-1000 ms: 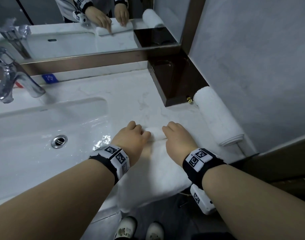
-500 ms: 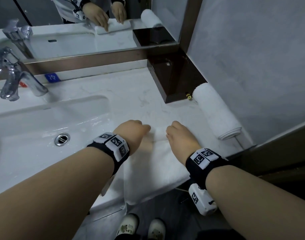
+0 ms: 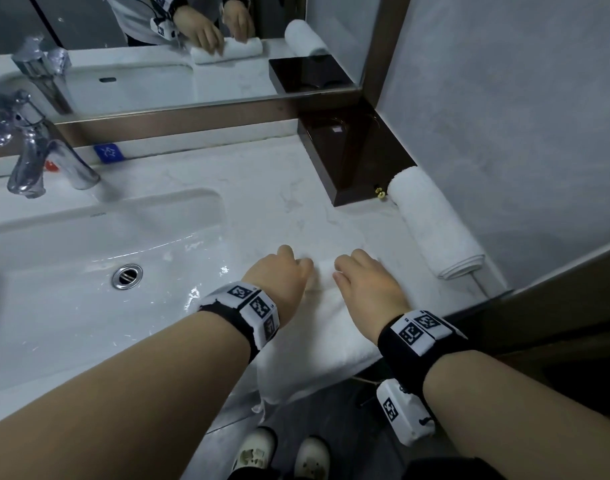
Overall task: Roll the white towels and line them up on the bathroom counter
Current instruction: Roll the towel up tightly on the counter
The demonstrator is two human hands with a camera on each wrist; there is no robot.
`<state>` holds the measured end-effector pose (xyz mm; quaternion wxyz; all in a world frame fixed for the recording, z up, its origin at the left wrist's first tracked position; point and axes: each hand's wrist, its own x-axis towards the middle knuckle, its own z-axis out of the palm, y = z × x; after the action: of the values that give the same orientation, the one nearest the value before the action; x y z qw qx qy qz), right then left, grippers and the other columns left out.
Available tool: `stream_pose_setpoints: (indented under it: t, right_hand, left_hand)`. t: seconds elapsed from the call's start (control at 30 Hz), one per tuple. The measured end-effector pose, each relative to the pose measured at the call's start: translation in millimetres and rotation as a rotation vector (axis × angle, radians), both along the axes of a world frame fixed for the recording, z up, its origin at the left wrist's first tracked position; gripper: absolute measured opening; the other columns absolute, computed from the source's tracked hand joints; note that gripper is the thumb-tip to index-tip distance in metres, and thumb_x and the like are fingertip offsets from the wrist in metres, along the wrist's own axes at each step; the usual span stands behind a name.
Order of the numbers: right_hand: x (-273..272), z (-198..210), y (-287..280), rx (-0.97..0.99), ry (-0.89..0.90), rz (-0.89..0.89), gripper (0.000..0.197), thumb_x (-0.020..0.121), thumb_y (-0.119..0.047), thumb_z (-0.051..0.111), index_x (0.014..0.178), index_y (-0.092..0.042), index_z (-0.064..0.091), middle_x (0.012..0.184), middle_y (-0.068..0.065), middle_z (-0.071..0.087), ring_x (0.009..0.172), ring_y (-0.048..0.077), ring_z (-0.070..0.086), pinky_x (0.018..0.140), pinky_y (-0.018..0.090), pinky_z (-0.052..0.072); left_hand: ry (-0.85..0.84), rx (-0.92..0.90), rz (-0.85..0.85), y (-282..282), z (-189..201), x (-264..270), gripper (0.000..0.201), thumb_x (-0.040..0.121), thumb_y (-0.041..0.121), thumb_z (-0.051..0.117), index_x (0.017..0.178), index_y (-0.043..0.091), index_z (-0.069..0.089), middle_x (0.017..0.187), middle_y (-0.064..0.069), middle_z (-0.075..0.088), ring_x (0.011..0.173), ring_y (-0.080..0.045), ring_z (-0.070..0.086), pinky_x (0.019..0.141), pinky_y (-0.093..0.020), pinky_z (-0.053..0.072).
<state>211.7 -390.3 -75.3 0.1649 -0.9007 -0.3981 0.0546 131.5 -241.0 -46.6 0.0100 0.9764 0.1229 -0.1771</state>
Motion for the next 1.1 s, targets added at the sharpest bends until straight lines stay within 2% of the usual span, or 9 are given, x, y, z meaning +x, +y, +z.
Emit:
stream_pose_setpoints:
  t: [0.17,0.33,0.43,0.53,0.63,0.73,0.9,1.03,1.1]
  right_hand:
    - [-1.0,9.0,2.1,-0.073,0.042,-0.036,0.035,0.100,-0.036,0.042,0.132,-0.027,0.051,0.110,-0.002,0.053,0.097,0.023,0.049,0.084,0.036,0.045]
    - [6.4,19.0,3.6,-0.067,0.218,-0.094,0.032,0.094,-0.037,0.055,0.124,-0.027,0.061,0.104,-0.007,0.040,0.102,0.014,0.046,0.091,0.027,0.041]
    - [13.6,30.9,6.2,-0.059,0.358,-0.130,0.029,0.093,-0.034,0.060,0.120,-0.027,0.064,0.115,-0.006,0.041,0.104,0.013,0.052,0.089,0.021,0.038]
    - [19.3,44.3,11.4,-0.223,0.358,-0.072,0.034,0.094,-0.032,0.059,0.128,-0.029,0.059,0.129,-0.002,0.046,0.117,0.017,0.052,0.099,0.028,0.041]
    - [21.3,54.1,15.0,-0.351,0.371,-0.042,0.043,0.094,-0.027,0.060,0.136,-0.029,0.052,0.140,0.000,0.048,0.127,0.019,0.047,0.105,0.030,0.037]
    - [20.9,59.6,19.8,-0.406,0.371,-0.034,0.045,0.093,-0.024,0.062,0.137,-0.024,0.052,0.139,0.001,0.050,0.127,0.021,0.048,0.104,0.030,0.037]
    - [17.5,57.9,21.5,-0.453,0.292,-0.031,0.042,0.087,-0.025,0.069,0.128,-0.023,0.059,0.129,0.001,0.056,0.117,0.022,0.054,0.096,0.031,0.044]
    - [17.4,54.3,19.1,-0.465,0.304,-0.055,0.039,0.079,-0.028,0.075,0.117,-0.027,0.064,0.121,-0.006,0.060,0.106,0.018,0.059,0.087,0.030,0.049]
    - [16.6,53.3,19.1,-0.467,0.286,-0.047,0.035,0.076,-0.026,0.077,0.109,-0.028,0.064,0.115,-0.006,0.062,0.099,0.017,0.061,0.078,0.028,0.050]
  left_hand:
    - [-0.067,-0.080,0.098,-10.1,-11.5,-3.5,0.025,0.083,0.001,0.050,0.101,0.013,0.039,0.093,-0.008,0.029,0.054,-0.020,0.035,0.044,-0.028,0.027]
    - [-0.090,-0.065,0.064,-16.7,-23.0,-9.0,0.036,0.082,0.004,0.055,0.090,0.021,0.024,0.091,-0.003,0.022,0.055,-0.018,0.028,0.043,-0.029,0.022]
    - [-0.063,-0.110,0.120,-20.6,-23.5,-11.3,0.019,0.089,0.009,0.045,0.098,0.020,0.032,0.106,-0.005,0.039,0.062,-0.022,0.034,0.051,-0.034,0.030]
    - [-0.037,-0.068,0.052,-22.6,-21.8,-15.1,0.026,0.089,0.007,0.048,0.109,0.017,0.036,0.111,-0.006,0.033,0.070,-0.026,0.037,0.058,-0.035,0.036]
    - [-0.038,-0.073,0.033,-22.4,-17.4,-19.3,0.026,0.088,0.007,0.051,0.103,0.019,0.034,0.111,-0.005,0.030,0.073,-0.023,0.037,0.060,-0.033,0.037]
    - [-0.045,-0.112,0.026,-22.4,-8.3,-24.5,0.018,0.089,0.006,0.044,0.098,0.017,0.033,0.105,-0.004,0.028,0.072,-0.022,0.038,0.059,-0.033,0.035]
    - [-0.063,-0.178,0.043,-4.4,3.6,-32.2,0.025,0.077,-0.008,0.042,0.088,0.014,0.038,0.093,0.002,0.024,0.055,-0.020,0.041,0.046,-0.028,0.026]
    - [-0.148,-0.220,0.000,11.9,2.6,-36.0,0.019,0.089,0.002,0.047,0.088,0.020,0.054,0.090,0.004,0.043,0.082,-0.022,0.052,0.068,-0.034,0.045]
    - [-0.227,-0.263,-0.001,13.9,-1.3,-36.6,0.015,0.095,0.012,0.049,0.091,0.019,0.062,0.092,0.003,0.056,0.096,-0.022,0.051,0.082,-0.037,0.046]
